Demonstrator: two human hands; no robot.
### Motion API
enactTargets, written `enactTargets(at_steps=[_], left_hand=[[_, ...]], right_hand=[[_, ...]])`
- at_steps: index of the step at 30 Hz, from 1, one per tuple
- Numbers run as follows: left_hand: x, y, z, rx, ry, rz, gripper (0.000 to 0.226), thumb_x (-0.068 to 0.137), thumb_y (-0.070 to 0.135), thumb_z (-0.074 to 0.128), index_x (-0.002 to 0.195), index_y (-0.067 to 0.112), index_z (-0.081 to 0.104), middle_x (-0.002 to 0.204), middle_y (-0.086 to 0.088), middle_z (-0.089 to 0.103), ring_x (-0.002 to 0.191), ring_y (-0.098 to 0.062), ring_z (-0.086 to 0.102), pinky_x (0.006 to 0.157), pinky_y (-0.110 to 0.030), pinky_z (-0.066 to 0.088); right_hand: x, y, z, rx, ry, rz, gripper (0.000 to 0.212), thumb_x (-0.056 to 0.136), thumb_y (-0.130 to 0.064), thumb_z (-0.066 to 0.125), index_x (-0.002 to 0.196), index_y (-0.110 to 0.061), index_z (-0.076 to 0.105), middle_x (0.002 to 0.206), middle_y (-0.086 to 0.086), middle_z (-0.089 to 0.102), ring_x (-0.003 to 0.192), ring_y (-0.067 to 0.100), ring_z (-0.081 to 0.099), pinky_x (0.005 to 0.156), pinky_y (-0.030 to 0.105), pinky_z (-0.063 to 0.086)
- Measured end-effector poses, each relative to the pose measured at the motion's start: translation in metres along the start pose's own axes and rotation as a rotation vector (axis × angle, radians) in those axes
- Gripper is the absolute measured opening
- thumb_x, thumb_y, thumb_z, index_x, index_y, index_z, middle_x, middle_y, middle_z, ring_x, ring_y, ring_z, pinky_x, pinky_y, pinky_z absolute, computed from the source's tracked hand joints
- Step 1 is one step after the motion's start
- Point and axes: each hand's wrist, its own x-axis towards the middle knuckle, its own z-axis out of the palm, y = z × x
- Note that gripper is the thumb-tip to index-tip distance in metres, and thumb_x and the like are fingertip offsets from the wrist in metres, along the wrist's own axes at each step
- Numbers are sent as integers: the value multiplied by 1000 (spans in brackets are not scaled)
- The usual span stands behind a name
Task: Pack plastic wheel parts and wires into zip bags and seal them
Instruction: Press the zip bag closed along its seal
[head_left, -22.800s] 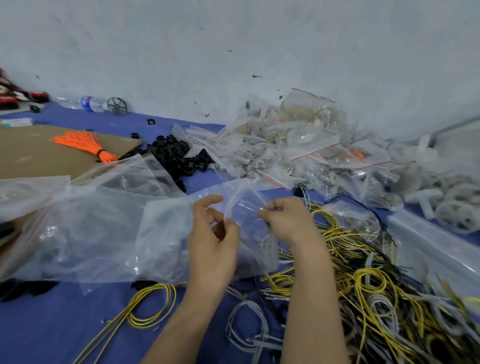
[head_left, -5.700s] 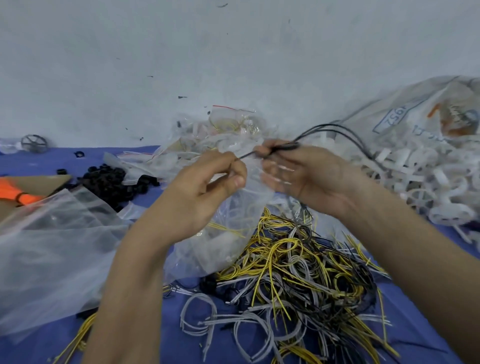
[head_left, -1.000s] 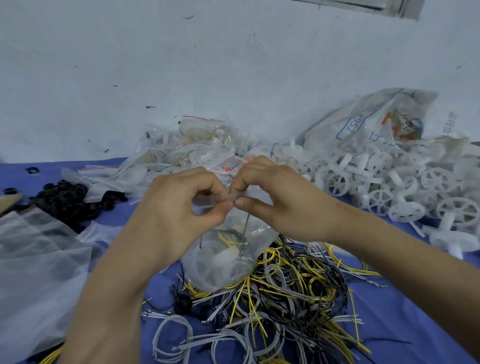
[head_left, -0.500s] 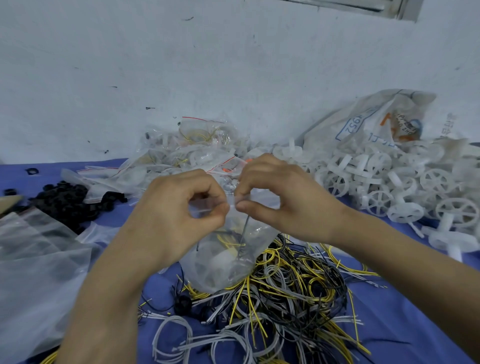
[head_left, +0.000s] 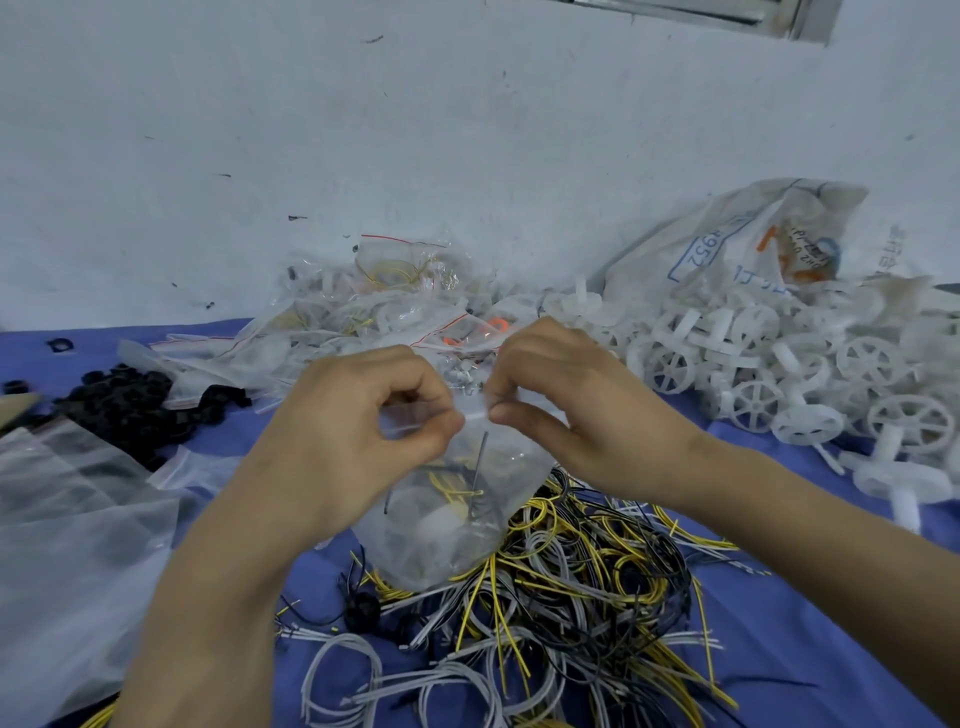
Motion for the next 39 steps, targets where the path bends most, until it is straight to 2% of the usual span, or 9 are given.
enactTargets(at_steps=[7,14,18,20,24,28,33,36,39], left_hand=[[-3,-1,-9,11,4,-38,10,71,30,65,65,22,62,74,11,62,70,-10,59,65,-19,43],[-5,0,-11,-1,-35,-96,8,67,32,65,62,28,61,71,14,64,69,-11,61,64,-16,44],[-5,1,-8,37,-60,-111,22,74,25,78,60,31,62,71,17,63,67,-11,56,60,-13,40],[-5,2,-6,66,-76,-121,20,74,19,77,62,28,64,74,15,63,70,-12,55,60,-14,39],[-5,7,-3,78,-119,-98,20,74,17,76,62,26,63,59,5,59,70,-9,54,60,-10,37],[-5,14,-3,76,-130,-56,22,74,12,76,62,25,61,61,9,59,72,-8,54,60,-8,37],[-5,17,-3,110,-138,-34,22,73,10,76,62,23,62,60,8,56,72,-8,53,59,-7,36],[-5,17,-1,111,-130,-43,23,73,12,75,62,25,60,59,9,55,69,-4,52,59,-6,35],[-4,16,0,122,-117,-69,23,75,18,73,62,31,59,61,9,57,71,-7,52,60,-9,35]], right_hand=[[0,12,-10,140,-79,189,5,87,-20,67,84,-18,63,88,-9,61,97,17,53,89,36,41],[-4,17,-21,258,-111,341,21,80,-22,71,73,-38,59,87,-10,67,96,6,55,93,34,42],[-4,14,-20,290,-105,336,13,79,-20,73,74,-29,65,86,-10,68,98,9,56,93,25,40],[-4,11,-20,337,-108,341,12,78,-20,74,74,-28,66,83,-12,67,96,6,57,91,18,38],[0,2,-19,446,-164,341,9,78,-20,74,76,-27,69,83,-9,69,89,4,60,89,19,40],[5,-4,-15,408,-187,323,2,80,-15,73,81,-17,72,82,-8,68,85,1,59,82,13,41],[9,-6,-15,404,-277,355,13,84,-14,69,77,-24,64,79,-11,63,78,-3,56,78,11,39],[9,-8,-14,367,-260,340,10,85,-10,67,80,-18,64,77,-12,61,79,-3,52,75,6,37],[8,-9,-11,323,-219,312,9,86,-13,66,81,-20,64,79,-13,60,84,-2,50,79,12,38]])
